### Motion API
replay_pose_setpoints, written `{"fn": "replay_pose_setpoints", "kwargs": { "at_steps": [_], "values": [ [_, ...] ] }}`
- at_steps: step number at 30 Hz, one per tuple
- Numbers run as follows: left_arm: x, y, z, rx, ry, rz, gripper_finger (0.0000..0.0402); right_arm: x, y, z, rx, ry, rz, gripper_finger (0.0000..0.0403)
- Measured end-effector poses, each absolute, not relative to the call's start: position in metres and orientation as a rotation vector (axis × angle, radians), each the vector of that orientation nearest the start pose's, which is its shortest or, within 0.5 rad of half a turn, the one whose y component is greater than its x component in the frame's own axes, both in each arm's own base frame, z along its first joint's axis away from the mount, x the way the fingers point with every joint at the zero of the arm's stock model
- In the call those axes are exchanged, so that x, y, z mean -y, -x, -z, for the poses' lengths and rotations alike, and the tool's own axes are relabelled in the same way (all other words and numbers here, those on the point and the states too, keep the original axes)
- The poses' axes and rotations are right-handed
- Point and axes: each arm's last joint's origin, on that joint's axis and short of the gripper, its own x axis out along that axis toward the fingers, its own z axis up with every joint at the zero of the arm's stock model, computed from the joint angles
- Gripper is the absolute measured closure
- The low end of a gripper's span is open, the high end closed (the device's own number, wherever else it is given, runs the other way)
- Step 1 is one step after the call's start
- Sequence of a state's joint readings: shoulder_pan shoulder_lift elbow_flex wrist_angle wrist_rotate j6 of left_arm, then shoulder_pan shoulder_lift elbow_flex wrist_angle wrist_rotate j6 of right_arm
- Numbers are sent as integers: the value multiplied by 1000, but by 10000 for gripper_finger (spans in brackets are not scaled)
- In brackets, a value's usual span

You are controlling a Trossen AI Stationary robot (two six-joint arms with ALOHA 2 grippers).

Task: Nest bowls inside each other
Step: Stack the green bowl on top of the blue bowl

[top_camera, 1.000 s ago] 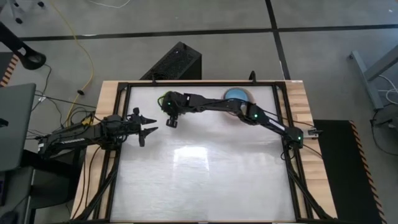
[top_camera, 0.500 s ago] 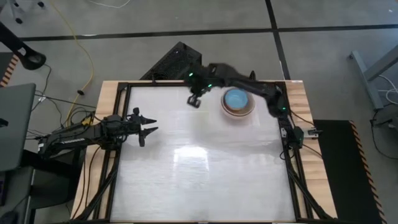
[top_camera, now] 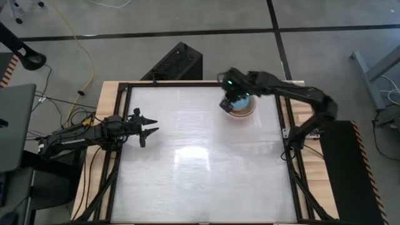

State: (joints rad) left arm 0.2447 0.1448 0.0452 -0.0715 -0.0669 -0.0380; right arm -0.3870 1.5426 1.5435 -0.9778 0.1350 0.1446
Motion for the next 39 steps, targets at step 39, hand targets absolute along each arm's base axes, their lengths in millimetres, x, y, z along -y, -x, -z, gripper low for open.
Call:
{"fn": "replay_pose_setpoints", "kwargs": {
  "at_steps": [39],
  "values": [
    [-27, -100, -160, -166, 53, -314, 244, 127, -271, -240, -915, -302, 714, 399]
  ]
}}
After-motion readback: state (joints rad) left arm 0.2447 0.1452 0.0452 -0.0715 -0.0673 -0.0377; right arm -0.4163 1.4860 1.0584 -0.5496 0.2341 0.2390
